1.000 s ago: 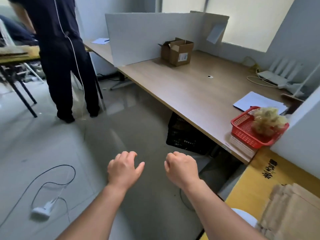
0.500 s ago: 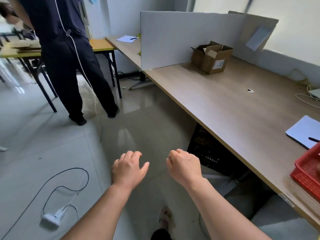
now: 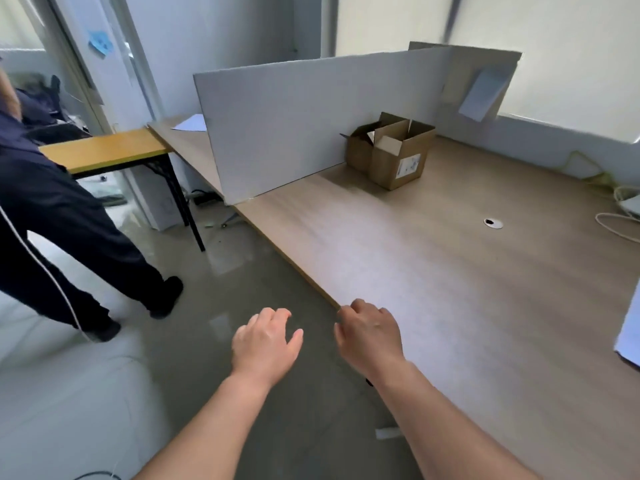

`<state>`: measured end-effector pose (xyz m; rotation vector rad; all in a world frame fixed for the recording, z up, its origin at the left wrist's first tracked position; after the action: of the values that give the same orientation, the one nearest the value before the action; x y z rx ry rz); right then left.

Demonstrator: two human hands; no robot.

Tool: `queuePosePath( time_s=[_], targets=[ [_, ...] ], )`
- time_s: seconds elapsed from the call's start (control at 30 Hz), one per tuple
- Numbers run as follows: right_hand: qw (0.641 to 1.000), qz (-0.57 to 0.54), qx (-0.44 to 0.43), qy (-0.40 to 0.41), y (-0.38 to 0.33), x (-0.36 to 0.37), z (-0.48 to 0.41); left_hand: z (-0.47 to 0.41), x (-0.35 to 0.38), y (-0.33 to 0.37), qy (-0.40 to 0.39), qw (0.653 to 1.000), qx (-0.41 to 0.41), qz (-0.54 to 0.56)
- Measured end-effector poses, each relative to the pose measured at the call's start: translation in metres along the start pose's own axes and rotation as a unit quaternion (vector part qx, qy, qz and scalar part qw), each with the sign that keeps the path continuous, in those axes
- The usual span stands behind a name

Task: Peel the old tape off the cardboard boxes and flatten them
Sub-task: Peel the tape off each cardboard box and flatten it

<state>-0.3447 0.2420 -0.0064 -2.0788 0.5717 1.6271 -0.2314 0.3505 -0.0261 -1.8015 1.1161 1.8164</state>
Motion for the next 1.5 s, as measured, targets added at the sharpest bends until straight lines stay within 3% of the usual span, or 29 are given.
queuePosePath(
  time_s=[0.23, 0.37, 0.67, 1.0, 1.23, 1.37, 1.5],
  targets=[
    [0.999, 0.006, 0.031, -0.038, 0.048, 0.035, -0.084, -0.097, 0.025, 0.021, -0.018, 1.0, 0.008, 0.012],
    [0.999, 0.011, 0.046, -0.02, 0.076, 0.041, -0.129, -0.152, 0.037, 0.033, -0.019, 0.999, 0.036, 0.022],
    [0.99, 0.03, 0.137, 0.007, 0.151, 0.052, -0.251, -0.314, 0.069, 0.084, -0.036, 0.988, 0.145, 0.03],
    [0.963, 0.057, 0.263, -0.016, 0.231, 0.068, -0.389, -0.513, 0.086, 0.137, -0.056, 0.966, 0.243, 0.074],
    [0.946, 0.069, 0.318, -0.015, 0.281, 0.076, -0.448, -0.613, 0.083, 0.2, -0.047, 0.934, 0.328, 0.131],
    [0.932, 0.074, 0.356, 0.0, 0.322, 0.072, -0.479, -0.67, 0.084, 0.239, -0.055, 0.926, 0.324, 0.185],
    [0.913, 0.042, 0.405, 0.015, 0.362, 0.071, -0.509, -0.725, 0.101, 0.262, -0.098, 0.934, 0.259, 0.227]
  ],
)
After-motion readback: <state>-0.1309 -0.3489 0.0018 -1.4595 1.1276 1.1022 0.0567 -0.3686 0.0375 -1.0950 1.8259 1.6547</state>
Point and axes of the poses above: each hand's wrist, its own z-axis away from the middle knuckle, its own x-axis out of the palm, y = z × x, the point moved 10 cm from there along -z, towards the middle knuckle, and after that the axes turned 5 degrees about z, right-handed, at the moved point
